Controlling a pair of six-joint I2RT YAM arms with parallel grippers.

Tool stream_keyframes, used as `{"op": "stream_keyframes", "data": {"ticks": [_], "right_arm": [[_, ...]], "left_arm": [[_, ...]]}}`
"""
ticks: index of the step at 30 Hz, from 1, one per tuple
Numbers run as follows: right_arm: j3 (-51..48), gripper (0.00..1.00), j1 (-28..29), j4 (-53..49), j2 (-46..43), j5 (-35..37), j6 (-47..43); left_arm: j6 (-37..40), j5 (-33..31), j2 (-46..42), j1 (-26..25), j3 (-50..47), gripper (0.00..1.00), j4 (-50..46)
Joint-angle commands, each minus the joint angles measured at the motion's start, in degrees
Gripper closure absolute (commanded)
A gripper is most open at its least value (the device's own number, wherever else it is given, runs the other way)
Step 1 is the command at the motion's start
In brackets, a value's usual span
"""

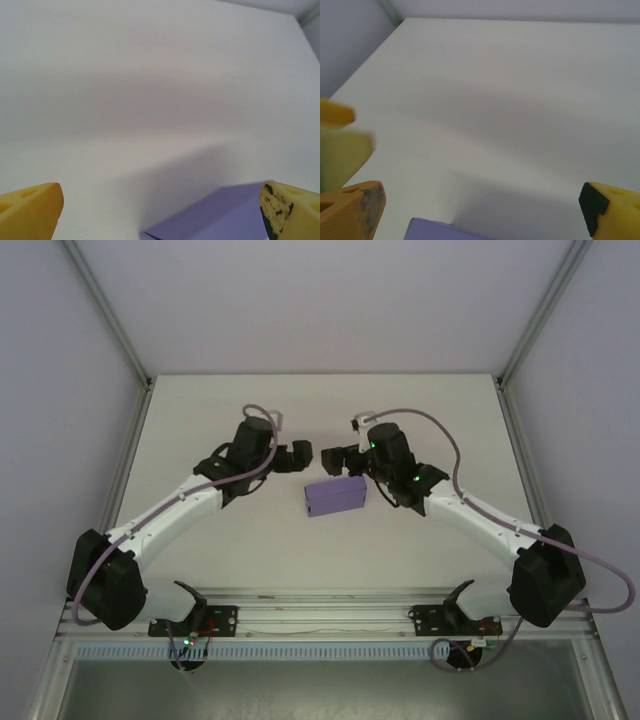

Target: Assemble paper box

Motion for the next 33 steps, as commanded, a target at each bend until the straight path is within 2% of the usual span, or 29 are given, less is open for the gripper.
{"op": "stream_keyframes", "data": {"ticks": [1, 3, 5, 8, 10, 15, 18, 22, 23, 25, 26, 33], "right_arm": [[5.14, 0.0, -0.15, -15.23, 2.9, -12.53, -27.67], [8.13, 0.0, -0.13, -23.87, 5.17, -17.25, -43.87], [10.51, 0.0, -0.16, -30.17, 7.88, -18.28, -55.77], [14.73, 0.0, -0.12, -36.35, 12.99, -16.16, -64.96], [18.06, 0.0, -0.07, -39.83, 17.03, -13.63, -67.82], [23.03, 0.0, 0.96, -39.21, 25.79, -4.69, -70.17], [26.51, 0.07, 2.25, -42.18, 30.28, -0.46, -71.9], [29.7, 0.22, 3.86, -43.95, 34.65, 4.93, -71.14], [29.17, 0.28, 4.11, -41.96, 34.89, 6.49, -70.16], [27.4, 0.47, 4.62, -36.27, 34.78, 10.31, -67.63], [26.52, 0.51, 4.75, -33.71, 34.56, 12.09, -66.53], [18.85, 0.47, 5.41, -16.45, 32.79, 26.2, -62.44]], "left_arm": [[0.99, -0.73, -1.71, 5.33, -2.21, 0.0, -3.24], [0.85, -0.7, -3.33, 8.3, -4.36, 0.0, -3.46], [0.02, -0.63, -5.68, 10.85, -7.11, 0.0, -3.67], [-0.77, -1.71, -10.15, 13.89, -11.73, 0.0, -4.05], [-2.01, -3.17, -13.02, 15.47, -14.66, 0.0, -4.79], [-4.26, -4.23, -19.29, 17.05, -20.29, 0.0, -4.37], [-4.49, -4.51, -20.88, 17.14, -21.16, 0.0, -5.04], [-4.69, -5.52, -21.31, 17.15, -21.1, 0.0, -6.48], [-4.76, -5.52, -21.35, 17.14, -21.19, 0.0, -6.61], [-4.75, -5.17, -21.4, 17.14, -21.34, 0.0, -6.67], [-4.9, -5.05, -21.51, 17.14, -21.19, 0.0, -6.77], [-5.17, -5.0, -23.12, 17.14, -21.83, 0.0, -7.32]]}}
